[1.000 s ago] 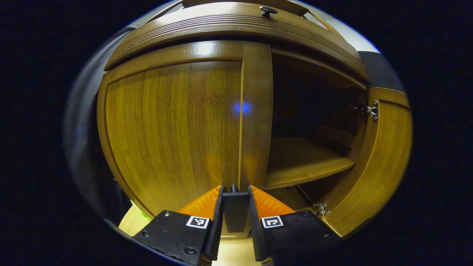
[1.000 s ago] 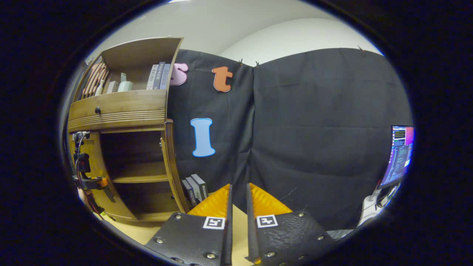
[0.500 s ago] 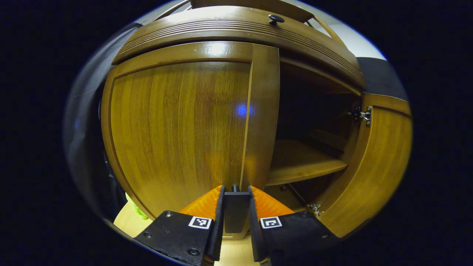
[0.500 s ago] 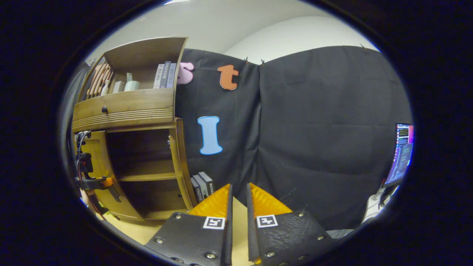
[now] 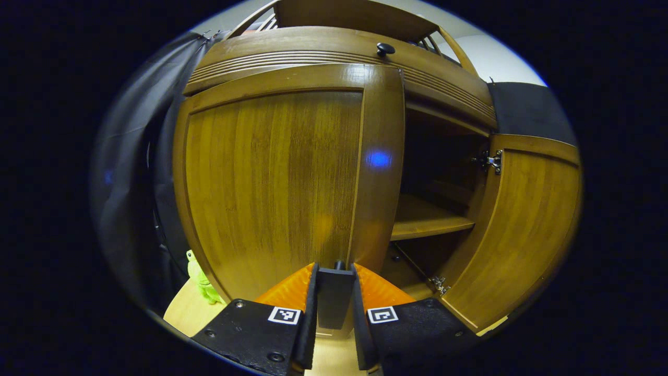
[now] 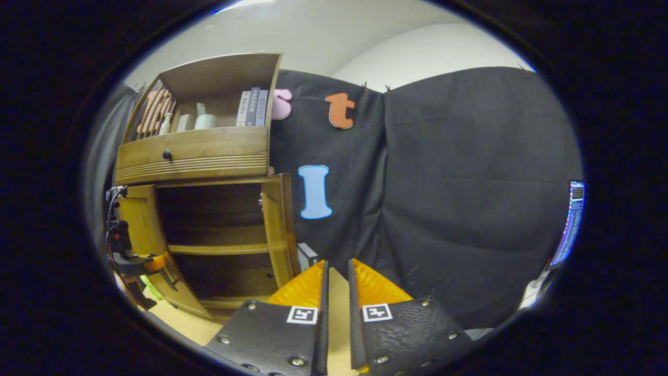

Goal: Open the right door of the double-door shoe cabinet with the right hand, and open the left door with the left hand.

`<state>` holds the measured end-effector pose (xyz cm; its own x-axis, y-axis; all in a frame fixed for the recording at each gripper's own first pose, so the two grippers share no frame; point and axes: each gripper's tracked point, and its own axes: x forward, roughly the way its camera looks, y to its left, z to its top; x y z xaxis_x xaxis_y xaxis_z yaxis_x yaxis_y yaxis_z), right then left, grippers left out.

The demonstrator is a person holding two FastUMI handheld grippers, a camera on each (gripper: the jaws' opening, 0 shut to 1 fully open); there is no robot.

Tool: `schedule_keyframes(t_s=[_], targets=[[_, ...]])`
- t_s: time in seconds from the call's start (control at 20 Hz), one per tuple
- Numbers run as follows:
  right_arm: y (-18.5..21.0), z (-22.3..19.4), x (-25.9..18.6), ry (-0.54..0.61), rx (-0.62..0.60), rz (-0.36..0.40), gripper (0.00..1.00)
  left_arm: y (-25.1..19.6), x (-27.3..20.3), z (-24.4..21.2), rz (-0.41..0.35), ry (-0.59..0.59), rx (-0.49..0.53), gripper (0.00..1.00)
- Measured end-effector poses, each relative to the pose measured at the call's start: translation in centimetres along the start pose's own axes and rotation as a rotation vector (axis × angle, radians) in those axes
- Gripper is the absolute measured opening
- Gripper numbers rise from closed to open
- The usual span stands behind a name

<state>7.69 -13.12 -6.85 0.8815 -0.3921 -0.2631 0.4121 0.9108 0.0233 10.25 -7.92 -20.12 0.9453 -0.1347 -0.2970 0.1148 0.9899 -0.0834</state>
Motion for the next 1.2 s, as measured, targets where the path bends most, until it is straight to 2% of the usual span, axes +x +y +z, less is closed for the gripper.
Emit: schedule_keyframes(t_s=[0.6,1.2], targets=[[7.7,0.1,0.5,0.01,-0.021,0.176,0.17,2.9,-7.3,-1.0,-0.003,-0.002,-0.014,0.33],[17.1,-1.6,1.8,0.038,-0.011,0.369,0.17,6.6,-12.1,-1.5,-0.047,-0.008,-0.04,0.32]])
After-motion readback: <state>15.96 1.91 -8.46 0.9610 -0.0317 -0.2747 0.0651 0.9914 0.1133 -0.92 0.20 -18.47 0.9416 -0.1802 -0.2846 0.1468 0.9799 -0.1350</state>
